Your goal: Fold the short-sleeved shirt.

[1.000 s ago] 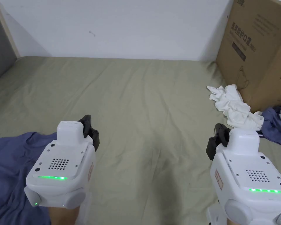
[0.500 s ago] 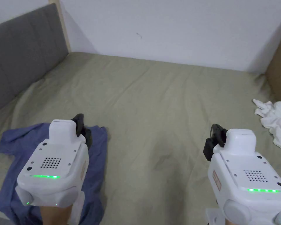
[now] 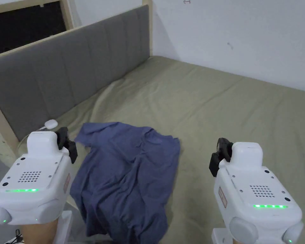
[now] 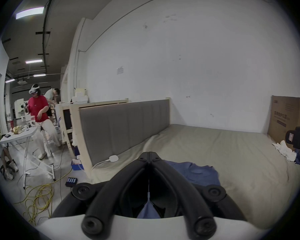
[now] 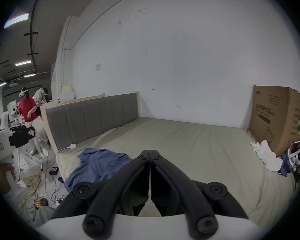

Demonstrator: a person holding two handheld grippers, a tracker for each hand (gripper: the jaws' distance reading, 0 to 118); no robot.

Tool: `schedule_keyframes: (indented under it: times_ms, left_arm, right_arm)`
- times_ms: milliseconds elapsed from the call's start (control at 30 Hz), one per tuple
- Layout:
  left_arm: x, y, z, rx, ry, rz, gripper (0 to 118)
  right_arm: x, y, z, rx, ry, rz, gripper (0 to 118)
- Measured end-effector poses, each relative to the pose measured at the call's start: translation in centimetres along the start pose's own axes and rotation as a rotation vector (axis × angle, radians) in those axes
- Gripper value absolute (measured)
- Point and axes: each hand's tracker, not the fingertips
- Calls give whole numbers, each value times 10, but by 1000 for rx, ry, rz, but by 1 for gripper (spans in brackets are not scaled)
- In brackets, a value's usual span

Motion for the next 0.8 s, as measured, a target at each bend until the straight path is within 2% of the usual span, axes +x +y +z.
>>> schedule_keyframes:
  times_ms: [167, 300, 533, 667, 700, 733, 767, 800]
  left_arm:
    - [-20, -3, -3, -24, 30, 18, 3]
    - [-19, -3, -20, -92, -18, 48, 3]
    - [17, -10, -88, -301, -183, 117, 3]
    - [48, -23, -132, -440, -238, 113, 3]
    - [58, -27, -142, -458, -240, 103, 10]
    - [67, -31, -154, -505, -244, 93, 32]
    - [74, -35, -164, -541, -249, 95, 67]
    - [80, -40, -173, -554, -250, 110, 94]
  right_arm:
    - [-15, -1, -7, -8, 30, 14, 3]
    - [-10, 0, -9, -13, 28, 20, 3]
    - [22, -3, -10, -28, -31, 19, 3]
    - [43, -4, -11, -40, -84, 22, 3]
    - [49, -4, -11, -43, -98, 22, 3]
    - [55, -4, -11, -46, -111, 19, 3]
    - [60, -5, -12, -49, -122, 16, 3]
    - [65, -6, -12, -54, -134, 14, 3]
